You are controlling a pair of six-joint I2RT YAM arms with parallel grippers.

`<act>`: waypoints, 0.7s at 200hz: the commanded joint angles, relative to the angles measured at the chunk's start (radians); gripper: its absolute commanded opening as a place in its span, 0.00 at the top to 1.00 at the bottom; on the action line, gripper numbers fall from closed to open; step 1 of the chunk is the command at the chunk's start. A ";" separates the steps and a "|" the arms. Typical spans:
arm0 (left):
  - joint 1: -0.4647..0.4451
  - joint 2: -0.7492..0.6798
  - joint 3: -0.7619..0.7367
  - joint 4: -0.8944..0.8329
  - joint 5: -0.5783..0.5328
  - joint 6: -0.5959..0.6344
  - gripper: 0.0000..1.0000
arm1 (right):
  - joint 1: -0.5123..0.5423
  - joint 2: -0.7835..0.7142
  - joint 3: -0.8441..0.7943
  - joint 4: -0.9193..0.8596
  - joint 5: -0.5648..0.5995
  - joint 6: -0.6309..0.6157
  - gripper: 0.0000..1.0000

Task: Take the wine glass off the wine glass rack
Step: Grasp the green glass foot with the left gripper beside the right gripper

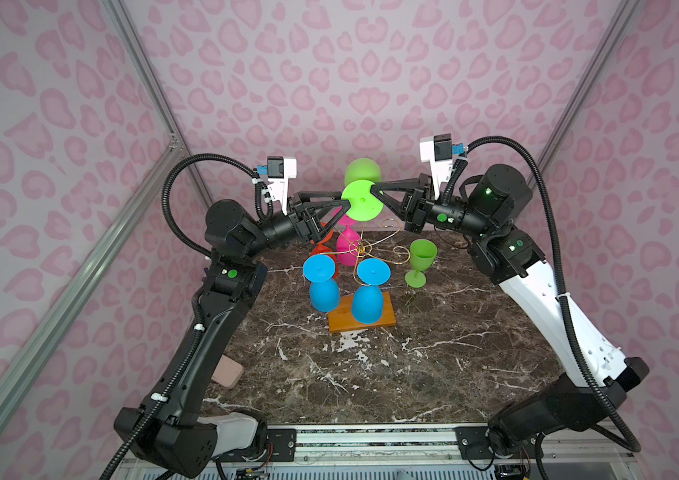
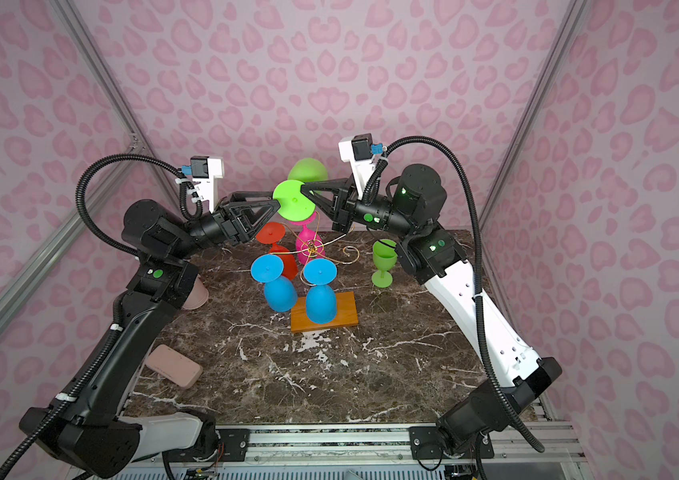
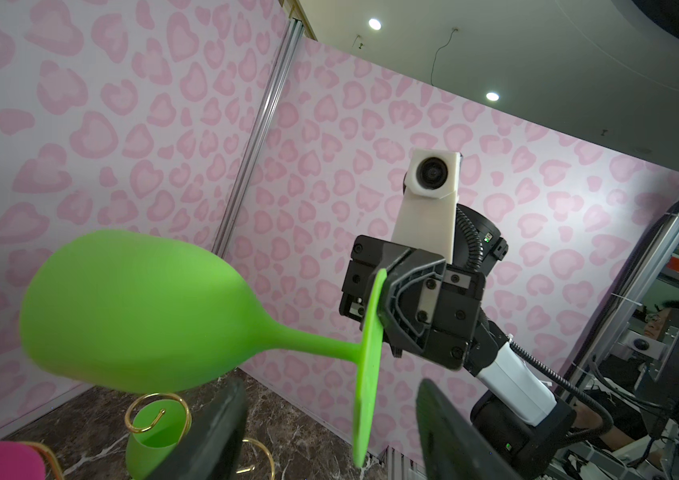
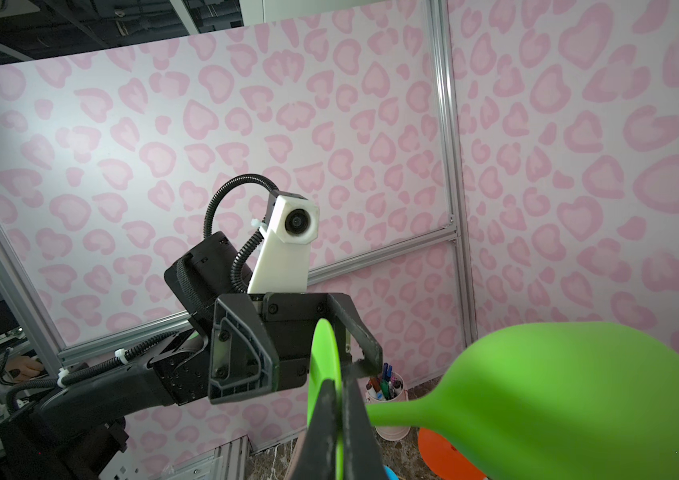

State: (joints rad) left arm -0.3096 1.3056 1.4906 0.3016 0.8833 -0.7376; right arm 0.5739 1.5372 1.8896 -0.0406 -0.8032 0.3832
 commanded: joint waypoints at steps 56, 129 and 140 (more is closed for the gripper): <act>-0.026 0.036 0.051 0.057 0.034 -0.043 0.50 | 0.013 0.020 0.012 0.065 0.018 -0.002 1.00; -0.050 0.048 0.069 0.057 0.058 -0.064 0.73 | 0.023 0.035 0.022 0.062 0.037 0.003 1.00; -0.051 0.048 0.071 0.057 0.062 -0.067 0.77 | 0.024 0.034 0.022 0.059 0.043 0.001 1.00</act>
State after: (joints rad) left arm -0.3565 1.3518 1.5444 0.3164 0.9180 -0.7910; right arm 0.5938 1.5665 1.9076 -0.0040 -0.7761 0.3855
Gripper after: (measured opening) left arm 0.264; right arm 0.049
